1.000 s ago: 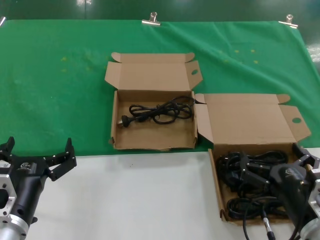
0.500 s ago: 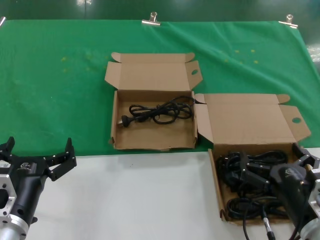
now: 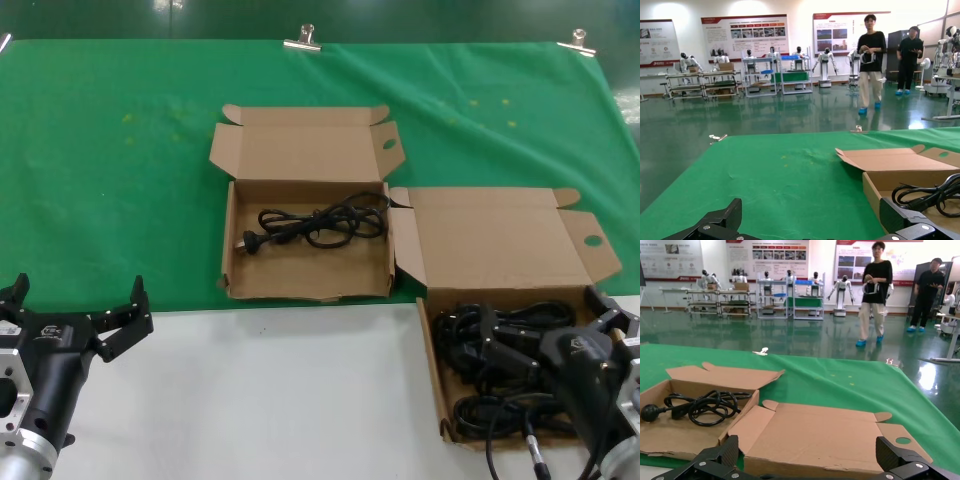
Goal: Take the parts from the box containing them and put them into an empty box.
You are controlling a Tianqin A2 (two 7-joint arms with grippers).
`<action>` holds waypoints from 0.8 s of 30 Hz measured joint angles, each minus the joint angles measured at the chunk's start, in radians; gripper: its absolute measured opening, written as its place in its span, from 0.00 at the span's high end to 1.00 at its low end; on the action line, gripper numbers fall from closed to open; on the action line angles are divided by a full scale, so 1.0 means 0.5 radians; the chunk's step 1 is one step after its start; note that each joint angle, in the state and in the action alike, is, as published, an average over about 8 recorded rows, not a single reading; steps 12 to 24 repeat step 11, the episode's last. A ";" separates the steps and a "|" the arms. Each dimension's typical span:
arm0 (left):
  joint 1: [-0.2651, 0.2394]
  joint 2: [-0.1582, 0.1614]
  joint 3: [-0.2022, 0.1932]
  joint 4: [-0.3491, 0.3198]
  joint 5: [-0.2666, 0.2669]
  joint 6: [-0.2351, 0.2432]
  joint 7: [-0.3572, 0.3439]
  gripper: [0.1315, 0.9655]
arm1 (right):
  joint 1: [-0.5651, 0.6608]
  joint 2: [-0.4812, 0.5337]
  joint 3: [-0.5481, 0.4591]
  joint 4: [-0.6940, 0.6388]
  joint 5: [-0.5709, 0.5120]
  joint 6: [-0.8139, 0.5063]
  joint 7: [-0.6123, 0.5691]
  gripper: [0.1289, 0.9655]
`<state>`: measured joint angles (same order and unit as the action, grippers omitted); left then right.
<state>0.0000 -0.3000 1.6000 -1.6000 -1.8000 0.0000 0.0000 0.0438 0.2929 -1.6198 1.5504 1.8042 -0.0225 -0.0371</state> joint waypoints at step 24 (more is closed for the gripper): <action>0.000 0.000 0.000 0.000 0.000 0.000 0.000 0.00 | 0.000 0.000 0.000 0.000 0.000 0.000 0.000 0.00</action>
